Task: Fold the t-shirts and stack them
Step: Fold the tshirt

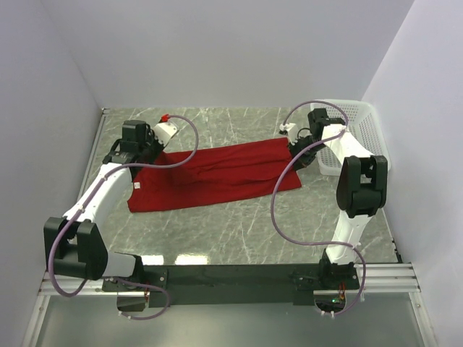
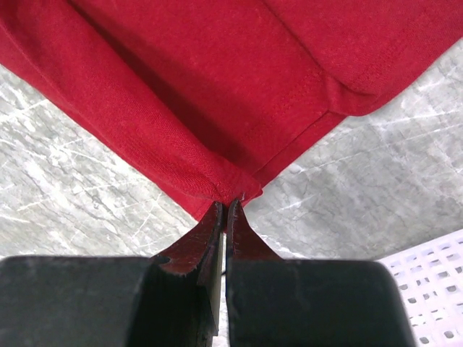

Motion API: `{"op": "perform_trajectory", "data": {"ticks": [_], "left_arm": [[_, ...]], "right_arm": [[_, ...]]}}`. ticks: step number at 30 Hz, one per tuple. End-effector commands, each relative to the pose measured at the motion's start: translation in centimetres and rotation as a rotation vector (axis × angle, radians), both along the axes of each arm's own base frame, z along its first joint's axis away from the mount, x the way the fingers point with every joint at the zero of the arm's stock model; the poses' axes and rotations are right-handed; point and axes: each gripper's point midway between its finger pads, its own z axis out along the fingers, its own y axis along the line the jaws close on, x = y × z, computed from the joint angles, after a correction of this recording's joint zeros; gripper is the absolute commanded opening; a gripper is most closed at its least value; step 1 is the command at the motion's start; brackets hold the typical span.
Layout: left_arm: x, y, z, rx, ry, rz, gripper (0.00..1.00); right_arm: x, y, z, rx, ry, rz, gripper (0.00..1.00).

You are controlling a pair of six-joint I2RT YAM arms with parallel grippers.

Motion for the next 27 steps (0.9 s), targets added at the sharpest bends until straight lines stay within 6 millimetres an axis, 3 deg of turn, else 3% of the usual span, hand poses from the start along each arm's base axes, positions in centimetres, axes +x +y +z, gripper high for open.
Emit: {"op": "perform_trajectory", "data": {"ticks": [1,20,27], "left_arm": [[1.6,0.5,1.8,-0.008,-0.067,0.047,0.00],[2.7,1.5,0.5,-0.015,-0.063,0.107,0.00],[2.9,1.6,-0.1,-0.012,-0.054,0.119,0.00]], "right_arm": [[2.1,-0.3,1.2,0.000,-0.058,-0.039,0.00],[3.5,-1.0,-0.4,-0.043,-0.048,-0.142,0.00],[4.2,-0.6,0.0,-0.033,-0.061,-0.166,0.01]]}}
